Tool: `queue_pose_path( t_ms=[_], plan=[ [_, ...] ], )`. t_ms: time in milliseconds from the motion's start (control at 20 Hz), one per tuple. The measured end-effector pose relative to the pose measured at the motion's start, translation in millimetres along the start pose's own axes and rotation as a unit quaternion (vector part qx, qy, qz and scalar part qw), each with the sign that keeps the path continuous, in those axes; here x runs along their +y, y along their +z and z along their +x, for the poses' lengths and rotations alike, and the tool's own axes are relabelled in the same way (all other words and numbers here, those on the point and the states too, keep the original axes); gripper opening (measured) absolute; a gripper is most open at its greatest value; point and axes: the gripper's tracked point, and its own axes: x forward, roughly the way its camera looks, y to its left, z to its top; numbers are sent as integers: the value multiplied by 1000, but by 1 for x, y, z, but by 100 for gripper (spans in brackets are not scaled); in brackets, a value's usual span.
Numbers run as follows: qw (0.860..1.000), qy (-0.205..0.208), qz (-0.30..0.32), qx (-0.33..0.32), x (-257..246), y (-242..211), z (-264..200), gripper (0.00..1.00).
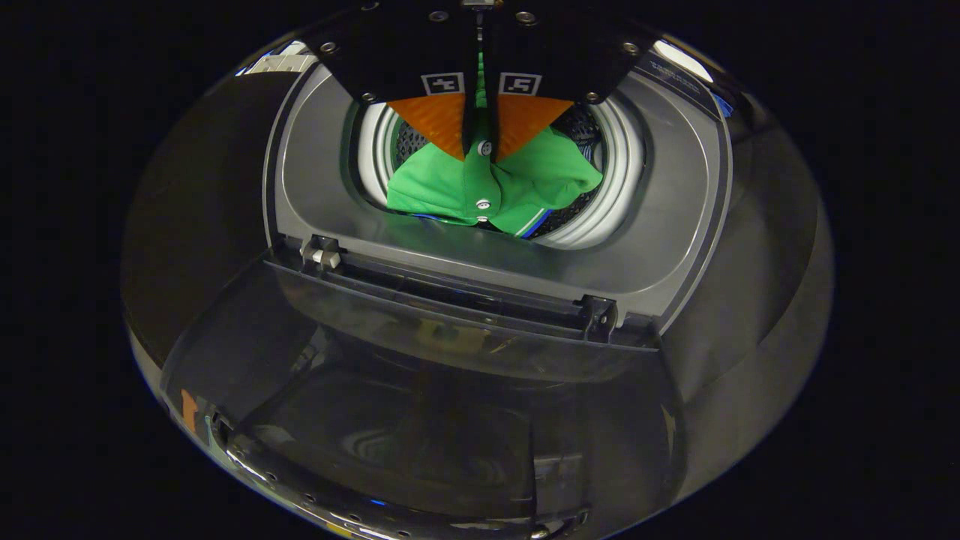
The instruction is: Put the clothes into the washing machine and then close the washing machine lid.
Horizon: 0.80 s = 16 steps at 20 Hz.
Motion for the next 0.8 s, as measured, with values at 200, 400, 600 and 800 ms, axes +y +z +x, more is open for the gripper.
queue_pose_path(
  t_ms=[200,400,600,800],
  plan=[
    [999,11,15,-30,5,13,1,76],
    [999,5,19,-38,2,17,-7,97],
    [998,8,33,-51,1,22,-16,96],
    [994,-9,61,-88,-15,42,-39,96]
  ],
)
